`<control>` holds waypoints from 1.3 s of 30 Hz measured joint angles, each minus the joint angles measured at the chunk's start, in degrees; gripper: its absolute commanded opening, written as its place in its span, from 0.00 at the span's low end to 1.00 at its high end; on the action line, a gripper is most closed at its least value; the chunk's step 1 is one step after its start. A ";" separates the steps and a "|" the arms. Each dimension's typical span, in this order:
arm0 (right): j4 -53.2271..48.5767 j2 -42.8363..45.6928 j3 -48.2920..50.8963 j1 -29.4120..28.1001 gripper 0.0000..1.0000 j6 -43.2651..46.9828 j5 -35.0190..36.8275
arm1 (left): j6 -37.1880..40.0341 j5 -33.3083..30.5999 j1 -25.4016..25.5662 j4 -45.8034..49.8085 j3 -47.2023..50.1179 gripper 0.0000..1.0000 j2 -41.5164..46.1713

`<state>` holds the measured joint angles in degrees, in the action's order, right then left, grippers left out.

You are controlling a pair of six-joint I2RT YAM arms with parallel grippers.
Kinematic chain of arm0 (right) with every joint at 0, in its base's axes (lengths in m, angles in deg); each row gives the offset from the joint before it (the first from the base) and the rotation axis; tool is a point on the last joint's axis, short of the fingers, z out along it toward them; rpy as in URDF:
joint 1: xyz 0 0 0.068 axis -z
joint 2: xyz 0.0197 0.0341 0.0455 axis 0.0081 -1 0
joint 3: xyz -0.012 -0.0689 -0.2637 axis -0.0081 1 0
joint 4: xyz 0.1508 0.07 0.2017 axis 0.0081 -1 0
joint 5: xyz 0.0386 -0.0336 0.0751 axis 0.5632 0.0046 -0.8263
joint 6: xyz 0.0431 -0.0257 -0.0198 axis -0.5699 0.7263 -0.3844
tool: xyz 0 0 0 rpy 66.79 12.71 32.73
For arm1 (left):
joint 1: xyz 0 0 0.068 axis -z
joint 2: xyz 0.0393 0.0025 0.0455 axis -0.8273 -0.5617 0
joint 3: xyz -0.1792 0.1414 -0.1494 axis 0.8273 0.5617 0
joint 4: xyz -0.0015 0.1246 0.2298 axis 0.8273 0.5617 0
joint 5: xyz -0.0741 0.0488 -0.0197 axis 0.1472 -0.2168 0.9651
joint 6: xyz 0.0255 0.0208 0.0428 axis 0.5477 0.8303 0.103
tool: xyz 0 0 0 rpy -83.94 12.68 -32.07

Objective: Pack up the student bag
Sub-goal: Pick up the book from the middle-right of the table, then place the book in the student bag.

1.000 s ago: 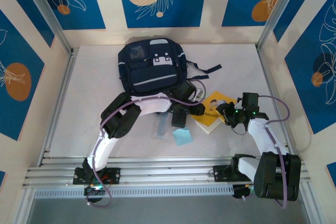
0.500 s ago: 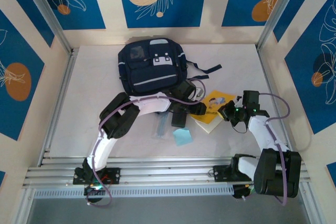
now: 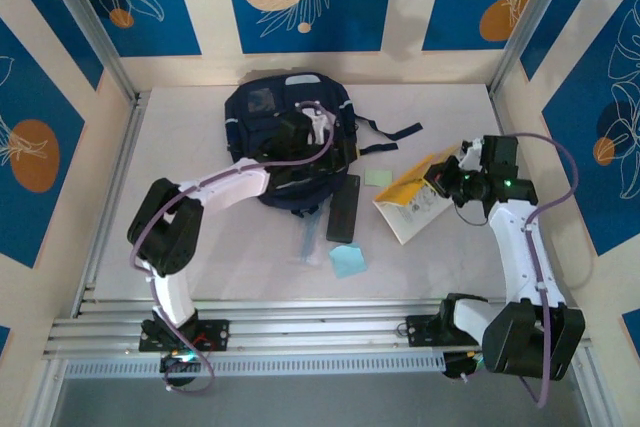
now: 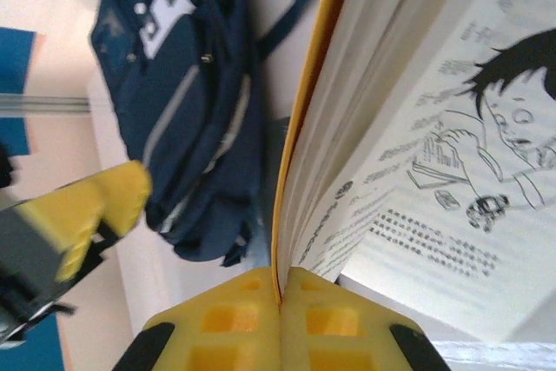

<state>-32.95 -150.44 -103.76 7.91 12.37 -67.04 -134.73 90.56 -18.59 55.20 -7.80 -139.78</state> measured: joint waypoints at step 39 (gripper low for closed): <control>40.04 -37.44 3.74 -18.99 0.00 0.28 -18.64 | -3.34 -3.58 -10.82 -3.30 21.05 0.65 7.39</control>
<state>7.09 -187.88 -100.03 -11.09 12.65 -85.68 -138.07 86.97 -29.41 51.90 13.25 -132.40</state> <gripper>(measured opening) 0.056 0.664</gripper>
